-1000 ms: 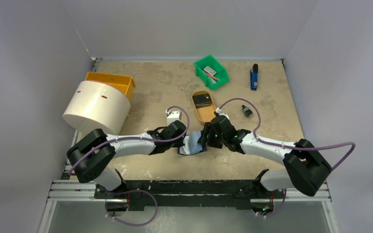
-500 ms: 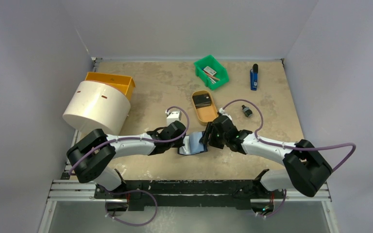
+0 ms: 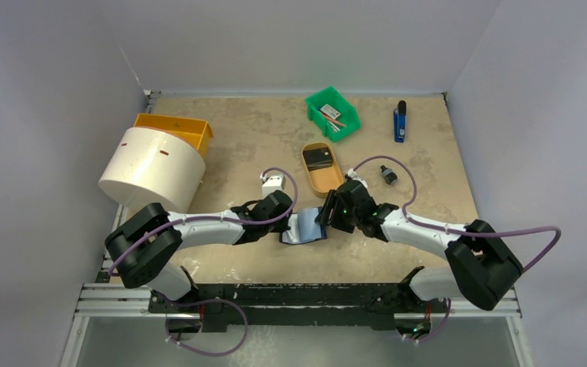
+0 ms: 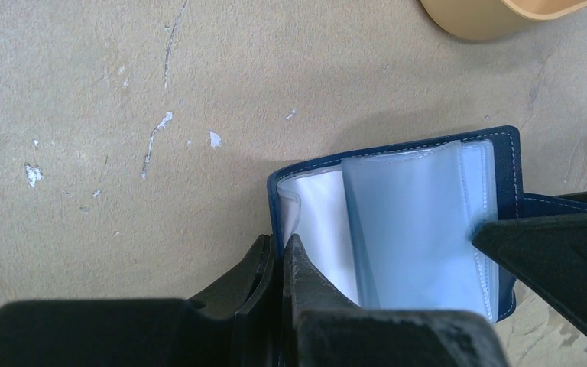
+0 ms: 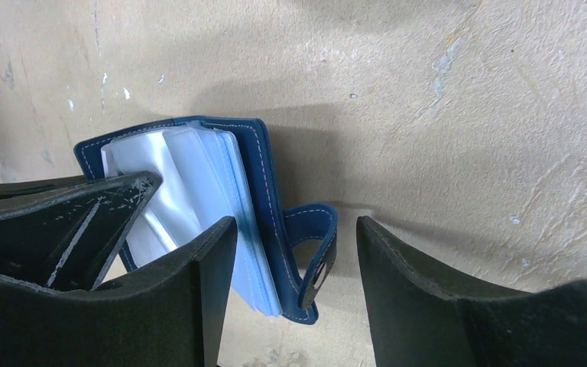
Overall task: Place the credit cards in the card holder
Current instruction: Open the card holder at the center of the board.
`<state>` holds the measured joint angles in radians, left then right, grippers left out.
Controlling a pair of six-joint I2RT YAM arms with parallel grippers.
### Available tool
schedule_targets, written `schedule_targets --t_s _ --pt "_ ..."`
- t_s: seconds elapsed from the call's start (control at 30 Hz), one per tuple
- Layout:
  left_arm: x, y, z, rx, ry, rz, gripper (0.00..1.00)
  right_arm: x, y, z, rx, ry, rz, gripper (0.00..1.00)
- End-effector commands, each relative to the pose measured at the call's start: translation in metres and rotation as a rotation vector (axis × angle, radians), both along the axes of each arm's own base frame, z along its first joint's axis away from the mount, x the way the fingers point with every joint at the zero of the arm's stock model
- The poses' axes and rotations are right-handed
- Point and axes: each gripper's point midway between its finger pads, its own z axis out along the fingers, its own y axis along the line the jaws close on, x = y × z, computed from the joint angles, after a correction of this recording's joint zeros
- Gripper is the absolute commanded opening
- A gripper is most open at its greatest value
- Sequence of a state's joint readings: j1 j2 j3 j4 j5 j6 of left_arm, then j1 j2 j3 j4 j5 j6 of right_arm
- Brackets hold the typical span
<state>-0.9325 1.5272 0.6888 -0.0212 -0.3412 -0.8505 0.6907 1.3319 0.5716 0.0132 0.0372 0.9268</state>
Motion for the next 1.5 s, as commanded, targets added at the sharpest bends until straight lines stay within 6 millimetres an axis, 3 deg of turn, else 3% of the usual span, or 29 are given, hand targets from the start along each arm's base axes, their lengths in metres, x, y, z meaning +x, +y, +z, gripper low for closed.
schedule_targets --t_s 0.0,0.73,1.13,1.47 --pt "-0.007 0.006 -0.009 0.04 0.018 -0.026 0.0 0.02 0.006 0.02 0.03 -0.064 -0.029 0.61" --pt "-0.007 0.003 -0.009 0.03 0.017 -0.029 0.0 0.025 0.018 0.009 0.001 -0.069 0.083 0.61" --pt "-0.006 0.001 -0.01 0.035 0.021 -0.033 0.0 0.017 0.037 0.009 0.063 -0.06 0.208 0.62" --pt "-0.005 -0.001 -0.01 0.035 0.022 -0.035 0.0 0.0 0.034 -0.005 0.053 -0.024 0.271 0.6"
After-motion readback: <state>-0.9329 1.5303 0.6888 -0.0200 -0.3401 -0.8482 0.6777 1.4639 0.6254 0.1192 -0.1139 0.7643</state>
